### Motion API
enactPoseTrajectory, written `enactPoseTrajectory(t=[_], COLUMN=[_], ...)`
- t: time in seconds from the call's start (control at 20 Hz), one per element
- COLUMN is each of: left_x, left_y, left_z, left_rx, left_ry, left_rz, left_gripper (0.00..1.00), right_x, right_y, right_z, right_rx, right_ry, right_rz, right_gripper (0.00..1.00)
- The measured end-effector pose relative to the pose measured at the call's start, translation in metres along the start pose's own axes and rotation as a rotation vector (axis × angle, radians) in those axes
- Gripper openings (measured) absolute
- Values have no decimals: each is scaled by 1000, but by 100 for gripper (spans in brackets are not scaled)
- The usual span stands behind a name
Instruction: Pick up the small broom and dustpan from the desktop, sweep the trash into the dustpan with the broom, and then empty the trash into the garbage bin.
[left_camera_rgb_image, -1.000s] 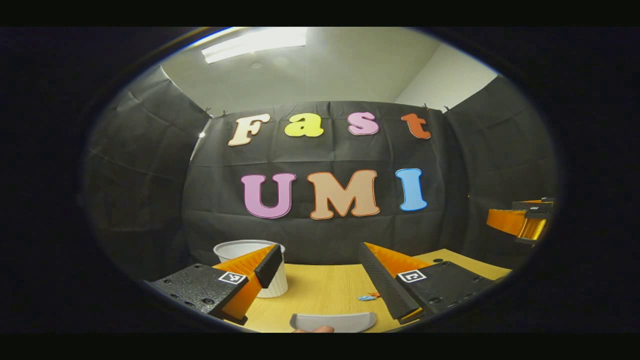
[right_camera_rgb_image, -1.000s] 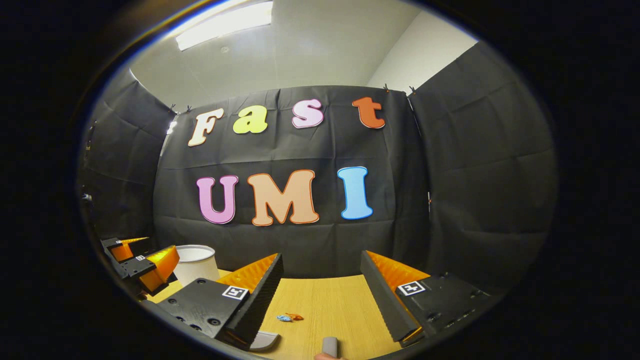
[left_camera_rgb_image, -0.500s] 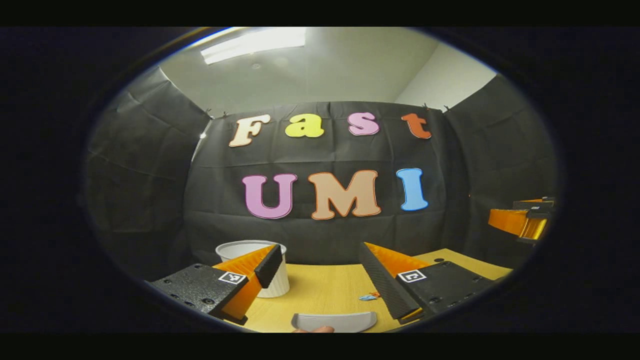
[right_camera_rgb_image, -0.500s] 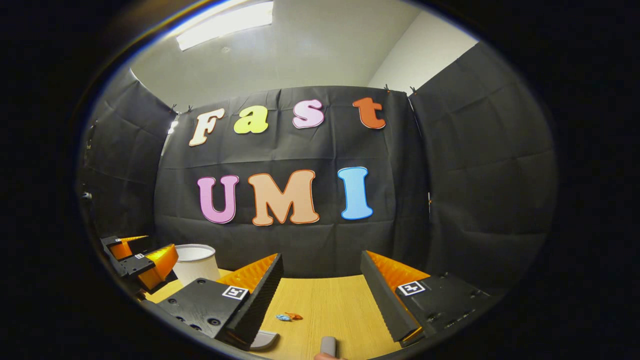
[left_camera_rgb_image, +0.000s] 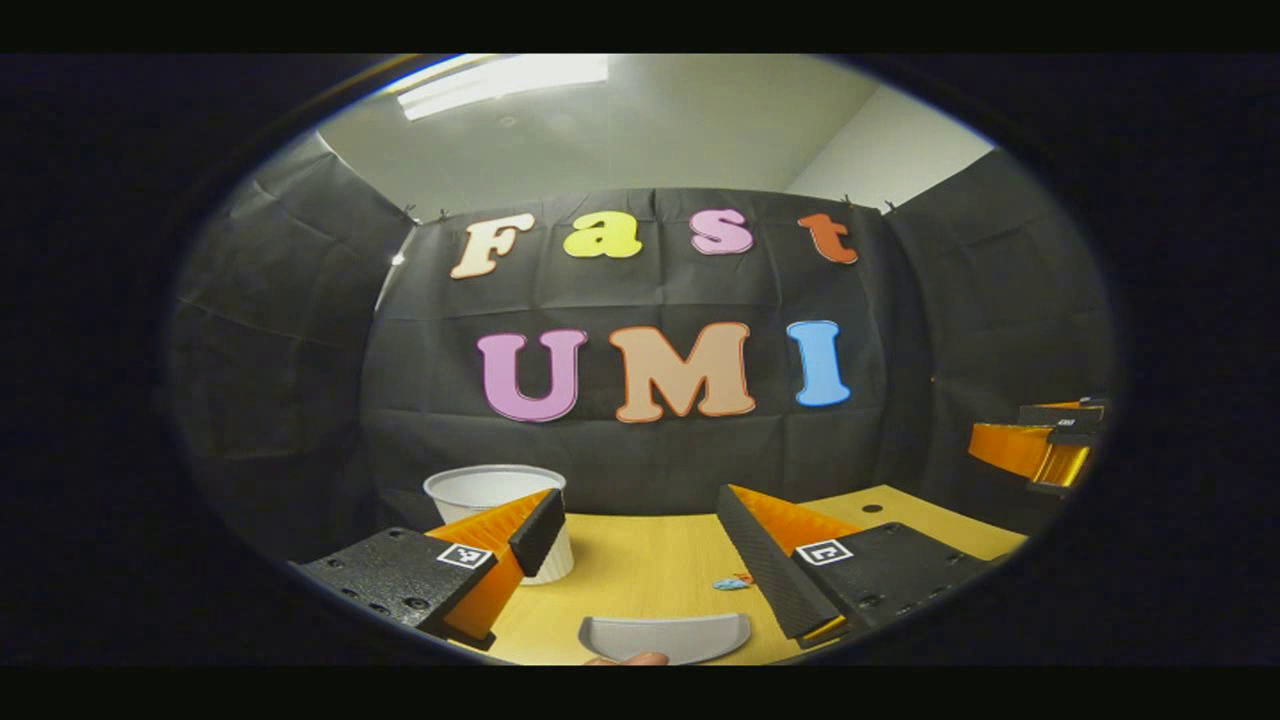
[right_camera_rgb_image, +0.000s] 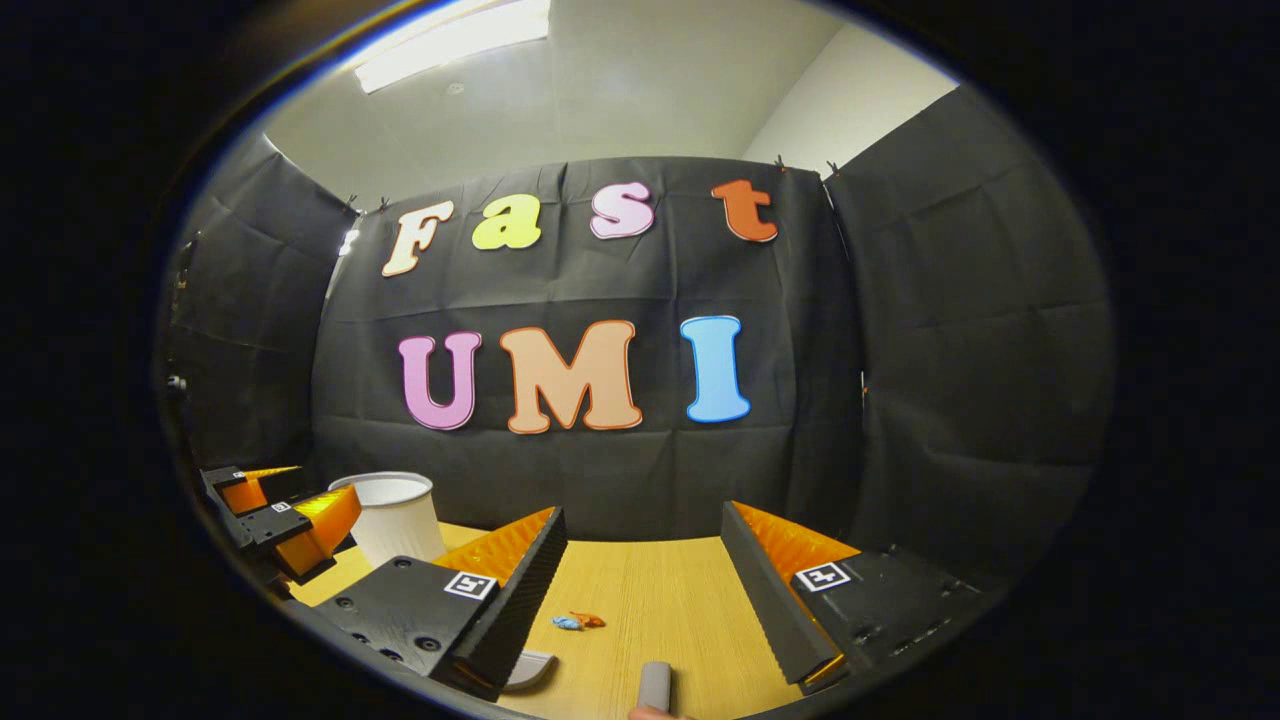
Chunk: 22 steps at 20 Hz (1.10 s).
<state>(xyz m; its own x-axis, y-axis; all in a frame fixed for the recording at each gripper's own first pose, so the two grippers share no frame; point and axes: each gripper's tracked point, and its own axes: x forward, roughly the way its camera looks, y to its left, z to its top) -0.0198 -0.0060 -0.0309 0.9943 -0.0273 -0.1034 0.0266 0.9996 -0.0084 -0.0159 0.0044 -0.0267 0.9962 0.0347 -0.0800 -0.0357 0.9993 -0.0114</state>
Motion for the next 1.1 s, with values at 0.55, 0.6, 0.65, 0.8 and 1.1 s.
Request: enactPoseTrajectory(t=[0.55,0.6,0.65,0.8,1.1], left_x=[-12,-15,-18,-33,-74], left_y=[-10,-12,-13,-13,-13], left_z=[-106,-121,-139,-196,-277], left_rx=[23,24,25,33,53], left_ry=[276,319,362,528,818], left_rz=[-40,-47,-52,-48,-26], left_gripper=[97,94,95,94,95], right_x=[-2,-3,-3,-11,-43], right_y=[5,6,7,7,-7], right_z=[-120,-135,-150,-203,-307], right_rx=[-58,-64,-70,-94,-161], right_ry=[282,318,359,500,779], right_rz=[48,56,62,84,90], right_gripper=[92,92,92,92,90])
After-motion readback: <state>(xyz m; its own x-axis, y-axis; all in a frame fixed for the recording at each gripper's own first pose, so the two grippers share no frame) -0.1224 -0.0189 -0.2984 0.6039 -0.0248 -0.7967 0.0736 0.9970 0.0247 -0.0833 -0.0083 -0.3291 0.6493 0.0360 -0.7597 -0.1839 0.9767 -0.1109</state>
